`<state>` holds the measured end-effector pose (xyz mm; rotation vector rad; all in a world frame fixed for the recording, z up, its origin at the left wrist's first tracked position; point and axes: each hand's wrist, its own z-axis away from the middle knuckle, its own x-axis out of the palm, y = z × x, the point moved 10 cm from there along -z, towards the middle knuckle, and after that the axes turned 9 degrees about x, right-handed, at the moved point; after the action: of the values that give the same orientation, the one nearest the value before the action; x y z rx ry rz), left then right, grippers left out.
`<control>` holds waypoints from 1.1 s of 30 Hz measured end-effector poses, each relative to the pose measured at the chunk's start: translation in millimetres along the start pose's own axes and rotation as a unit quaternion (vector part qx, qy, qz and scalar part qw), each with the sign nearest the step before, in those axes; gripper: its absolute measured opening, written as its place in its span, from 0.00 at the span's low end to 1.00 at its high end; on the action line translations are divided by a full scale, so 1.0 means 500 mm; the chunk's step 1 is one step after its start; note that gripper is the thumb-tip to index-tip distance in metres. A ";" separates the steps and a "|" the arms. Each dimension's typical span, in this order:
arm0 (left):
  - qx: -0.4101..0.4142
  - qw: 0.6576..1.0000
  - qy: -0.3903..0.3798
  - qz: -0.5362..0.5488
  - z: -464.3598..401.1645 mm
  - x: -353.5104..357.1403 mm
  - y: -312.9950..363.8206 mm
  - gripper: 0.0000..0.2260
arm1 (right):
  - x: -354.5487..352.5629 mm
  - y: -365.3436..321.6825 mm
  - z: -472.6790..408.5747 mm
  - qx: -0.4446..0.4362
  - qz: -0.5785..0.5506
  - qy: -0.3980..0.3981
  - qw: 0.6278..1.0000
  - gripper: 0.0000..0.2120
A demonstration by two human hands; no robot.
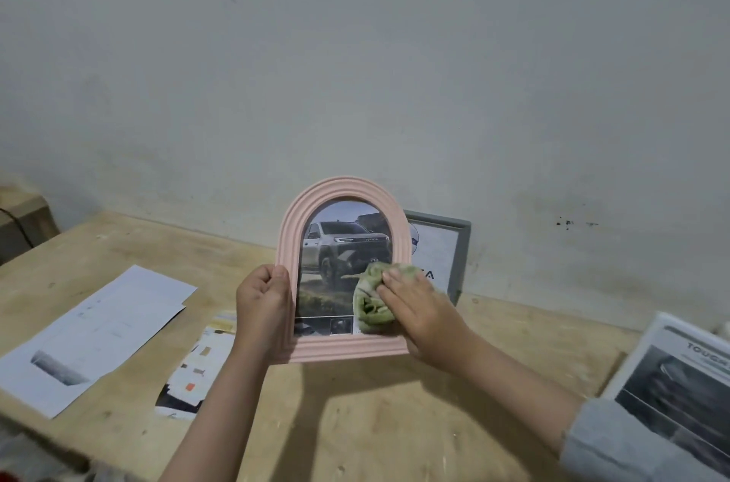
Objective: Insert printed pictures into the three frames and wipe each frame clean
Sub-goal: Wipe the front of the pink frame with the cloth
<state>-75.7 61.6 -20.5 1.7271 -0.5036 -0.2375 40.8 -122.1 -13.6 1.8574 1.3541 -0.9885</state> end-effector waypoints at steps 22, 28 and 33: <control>-0.025 0.998 -0.037 -0.045 0.038 0.073 -0.020 0.18 | -0.094 0.087 -0.145 0.020 -0.082 0.027 0.996 0.31; -0.017 0.998 -0.021 -0.063 0.045 0.057 -0.004 0.15 | -0.042 0.021 -0.035 -0.007 -0.154 0.009 0.988 0.33; 0.026 0.996 0.006 -0.085 0.049 0.057 0.031 0.16 | -0.016 -0.031 0.059 -0.037 -0.240 -0.030 0.970 0.31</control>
<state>-64.3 24.7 -7.5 1.8229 -0.3568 -0.3363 18.5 -146.1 -22.9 1.4594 1.8228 -1.1973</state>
